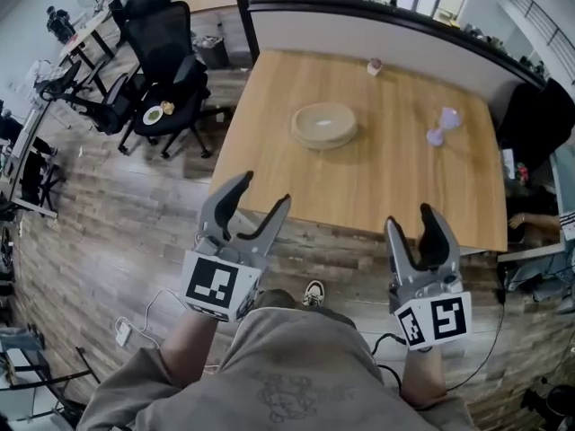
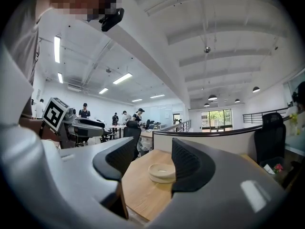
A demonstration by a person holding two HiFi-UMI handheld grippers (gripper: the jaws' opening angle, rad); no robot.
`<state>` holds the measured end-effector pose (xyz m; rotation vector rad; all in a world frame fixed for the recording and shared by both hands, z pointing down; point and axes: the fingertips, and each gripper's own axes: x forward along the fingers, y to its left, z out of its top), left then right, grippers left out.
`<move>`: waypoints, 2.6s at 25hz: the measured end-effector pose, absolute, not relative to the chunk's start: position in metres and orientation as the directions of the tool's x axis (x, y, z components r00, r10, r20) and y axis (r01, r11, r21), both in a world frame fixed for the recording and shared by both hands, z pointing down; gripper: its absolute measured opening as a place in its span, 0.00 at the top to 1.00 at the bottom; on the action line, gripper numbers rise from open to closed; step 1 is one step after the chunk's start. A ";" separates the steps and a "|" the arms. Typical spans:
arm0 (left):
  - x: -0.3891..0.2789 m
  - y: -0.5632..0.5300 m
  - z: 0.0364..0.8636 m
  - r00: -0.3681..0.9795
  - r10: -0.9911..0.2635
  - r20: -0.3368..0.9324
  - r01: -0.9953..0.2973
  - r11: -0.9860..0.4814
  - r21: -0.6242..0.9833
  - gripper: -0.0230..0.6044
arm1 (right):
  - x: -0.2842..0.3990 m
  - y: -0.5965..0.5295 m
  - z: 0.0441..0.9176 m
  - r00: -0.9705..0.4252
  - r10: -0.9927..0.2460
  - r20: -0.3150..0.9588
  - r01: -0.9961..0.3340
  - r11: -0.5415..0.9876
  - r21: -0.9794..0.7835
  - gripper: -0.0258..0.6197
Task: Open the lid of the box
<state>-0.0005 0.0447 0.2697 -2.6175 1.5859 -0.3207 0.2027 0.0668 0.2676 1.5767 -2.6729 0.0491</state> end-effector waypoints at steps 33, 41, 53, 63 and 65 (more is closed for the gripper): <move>-0.060 -0.126 0.274 0.470 -0.870 0.150 -0.851 -0.491 -0.185 0.56 | 0.135 -0.104 0.269 -0.504 -0.858 0.095 -0.863 0.506 -0.011 0.60; -0.085 -0.191 0.278 0.550 -0.818 0.169 -0.807 -0.573 -0.144 0.56 | 0.098 -0.165 0.264 -0.446 -0.887 0.118 -0.893 0.449 0.000 0.60; -0.104 -0.235 0.288 0.622 -0.766 0.164 -0.744 -0.643 -0.180 0.56 | 0.077 -0.201 0.270 -0.391 -0.910 0.138 -0.919 0.395 0.003 0.60; -0.078 -0.244 0.313 0.635 -0.743 0.213 -0.734 -0.666 -0.135 0.56 | 0.105 -0.221 0.291 -0.431 -0.881 0.197 -0.901 0.432 -0.039 0.60; -0.076 -0.247 0.322 0.636 -0.736 0.231 -0.720 -0.674 -0.163 0.56 | 0.108 -0.224 0.297 -0.438 -0.874 0.210 -0.898 0.438 -0.048 0.60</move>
